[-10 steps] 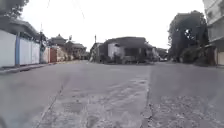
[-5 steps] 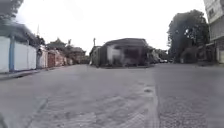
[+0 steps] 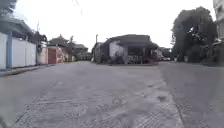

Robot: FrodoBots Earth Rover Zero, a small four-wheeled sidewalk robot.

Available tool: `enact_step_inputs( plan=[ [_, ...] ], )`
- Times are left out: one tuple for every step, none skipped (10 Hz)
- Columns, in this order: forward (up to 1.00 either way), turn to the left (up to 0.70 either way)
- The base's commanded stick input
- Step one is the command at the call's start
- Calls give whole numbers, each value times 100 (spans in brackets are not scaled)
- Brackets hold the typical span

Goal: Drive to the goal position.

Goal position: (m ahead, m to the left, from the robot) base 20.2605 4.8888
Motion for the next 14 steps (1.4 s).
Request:
enact_step_inputs(
  plan=[
    [100, 0],
    [100, 0],
    [100, 0],
    [100, 0],
    [100, 0],
    [100, 0],
    [100, 0],
    [100, 0],
    [100, 0],
    [100, 0],
    [100, 0],
    [100, 0],
    [100, 0],
    [100, 0]
  ],
)
